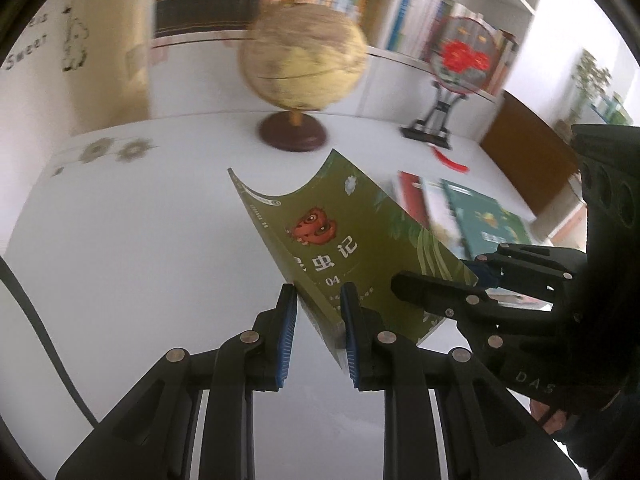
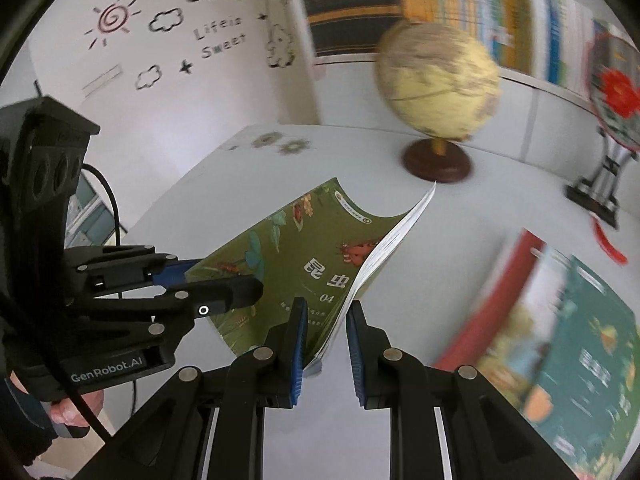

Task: Organize books
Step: 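Carry the butterfly booklet toward the globe and lower it onto the desk, then open both grippers and move back over the book pile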

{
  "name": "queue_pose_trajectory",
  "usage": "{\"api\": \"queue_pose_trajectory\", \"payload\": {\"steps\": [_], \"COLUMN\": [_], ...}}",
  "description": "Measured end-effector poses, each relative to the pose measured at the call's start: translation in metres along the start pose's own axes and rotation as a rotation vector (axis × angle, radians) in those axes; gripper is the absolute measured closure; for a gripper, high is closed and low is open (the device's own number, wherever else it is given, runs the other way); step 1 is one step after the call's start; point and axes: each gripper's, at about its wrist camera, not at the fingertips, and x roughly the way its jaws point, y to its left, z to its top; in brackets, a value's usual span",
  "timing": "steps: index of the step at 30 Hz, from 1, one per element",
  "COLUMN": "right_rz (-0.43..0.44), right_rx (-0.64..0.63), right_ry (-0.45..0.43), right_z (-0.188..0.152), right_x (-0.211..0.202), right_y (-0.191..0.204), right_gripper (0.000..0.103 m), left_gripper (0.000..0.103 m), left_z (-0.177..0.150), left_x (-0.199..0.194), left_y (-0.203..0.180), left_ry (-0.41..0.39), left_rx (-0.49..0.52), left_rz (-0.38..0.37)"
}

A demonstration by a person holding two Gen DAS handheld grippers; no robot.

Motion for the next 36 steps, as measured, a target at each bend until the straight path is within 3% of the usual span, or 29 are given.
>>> {"api": "queue_pose_trajectory", "payload": {"steps": [9,17,23,28,36], "right_rz": [0.055,0.038,0.031,0.047,0.069], "right_rx": [0.004,0.059,0.098,0.148,0.172], "right_ry": [0.039,0.073,0.141,0.205,0.282], "right_z": [0.021,0.016,0.004,-0.006,-0.012], "right_x": [0.062,0.086,0.103,0.119,0.131], "right_y": [0.042,0.044,0.036,0.027,0.016], "right_gripper": [0.084,0.083,0.083,0.083,0.082], "left_gripper": [0.084,0.084,0.084,0.074,0.073], "left_z": [-0.014,-0.035,-0.052,-0.066,-0.081], "left_x": [0.011,0.026,0.038,0.046,0.045], "left_y": [0.066,0.099,0.109,0.116,0.120], "left_ry": [0.015,0.075,0.127,0.177,0.210], "left_rx": [-0.094,-0.175,-0.212,-0.250,-0.303], "left_rz": [0.059,0.070,0.075,0.101,0.114]}}
